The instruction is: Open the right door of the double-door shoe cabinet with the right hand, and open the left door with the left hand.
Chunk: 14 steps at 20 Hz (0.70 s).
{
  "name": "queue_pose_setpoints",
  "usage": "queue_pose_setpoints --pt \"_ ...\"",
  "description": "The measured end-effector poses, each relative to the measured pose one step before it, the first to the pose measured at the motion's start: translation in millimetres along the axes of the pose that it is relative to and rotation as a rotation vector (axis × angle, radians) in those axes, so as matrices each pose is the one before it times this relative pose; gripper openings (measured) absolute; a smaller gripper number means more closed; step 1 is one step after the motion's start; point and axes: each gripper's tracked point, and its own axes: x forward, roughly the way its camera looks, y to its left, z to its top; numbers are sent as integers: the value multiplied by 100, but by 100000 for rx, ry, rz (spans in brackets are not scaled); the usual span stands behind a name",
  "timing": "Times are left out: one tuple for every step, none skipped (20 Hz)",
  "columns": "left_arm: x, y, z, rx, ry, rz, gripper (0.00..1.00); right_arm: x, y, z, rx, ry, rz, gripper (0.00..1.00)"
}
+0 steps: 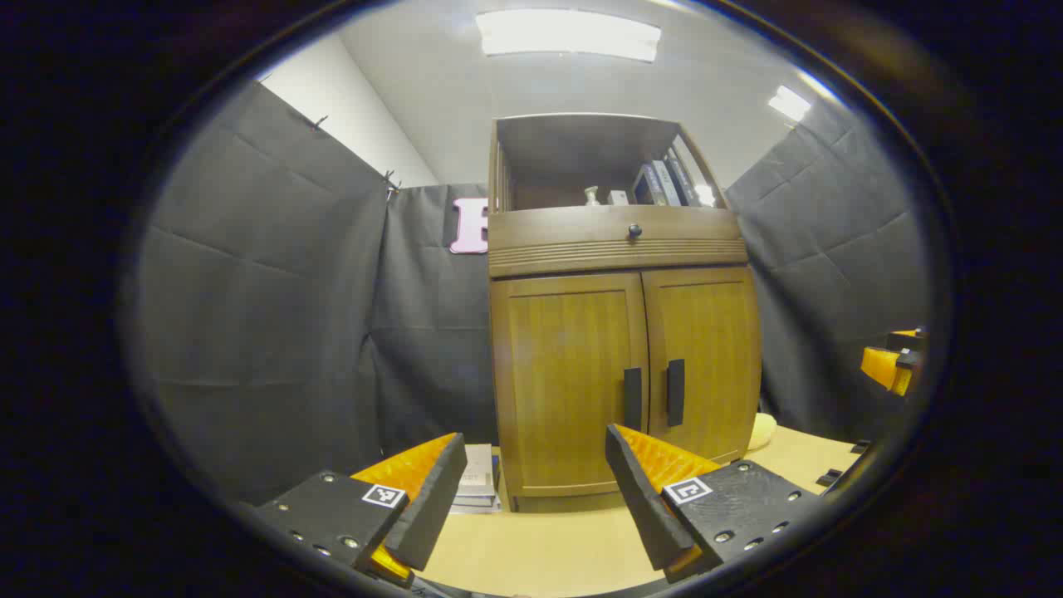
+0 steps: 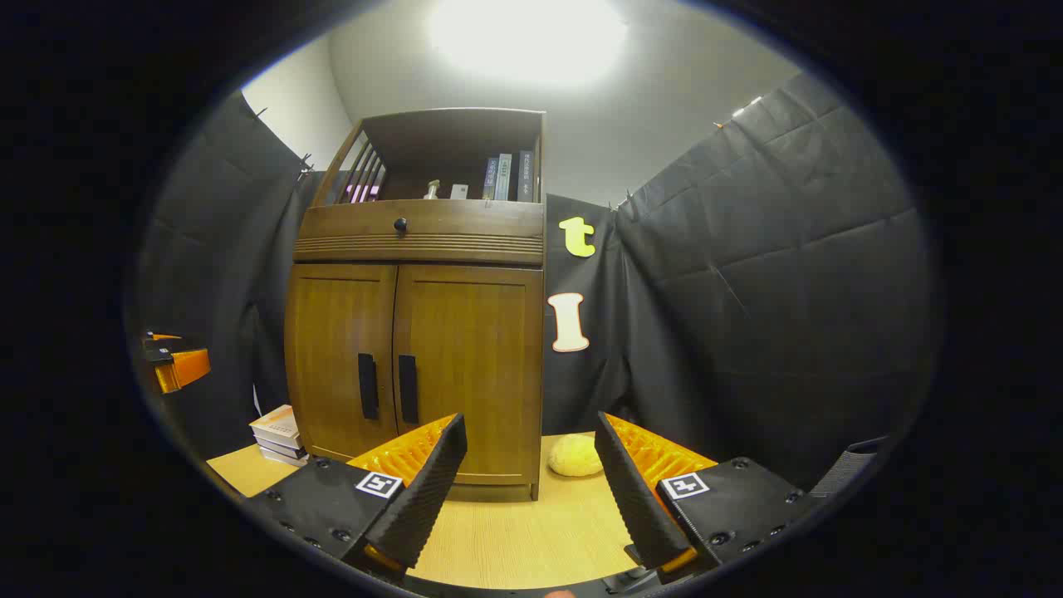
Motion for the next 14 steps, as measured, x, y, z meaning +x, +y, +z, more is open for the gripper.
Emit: queue_pose_setpoints --pt "-6 -19 -29 448 -141 288 99 -177 -117 -120 501 410 52 96" --pt "-60 -53 174 170 -334 356 99 -68 -71 -131 387 393 172 96" --pt "-103 -9 145 -4 -294 317 99 -97 -3 -6 290 270 234 96" --pt "-182 -137 157 -118 -72 277 96 -46 -139 -2 164 212 149 97" --pt "-148 26 -41 -114 5 268 99 43 -22 74 87 -104 221 97" --pt "-77 74 14 85 6 292 99 -49 -52 129 100 -237 241 98" --pt "-66 -34 63 258 32 281 99 -99 75 71 85 -144 198 96" --pt "-94 -42 100 358 -184 329 99 101 8 -8 128 -75 417 96" --pt "-153 -18 172 313 -280 479 99 -32 53 -48 37 95 420 96" --pt "-102 -117 -34 415 -246 308 99 25 88 3 -41 69 351 96" --pt "-76 -93 130 381 -242 421 99 -124 -33 -199 61 -12 280 96" --pt "-207 -90 49 67 -374 359 99 -30 33 25 157 -160 313 97" --pt "-53 -75 177 -84 -106 181 99 31 17 82 134 -267 214 97" --pt "-2 52 -11 -178 -157 336 99 -68 58 53 37 -297 269 96"
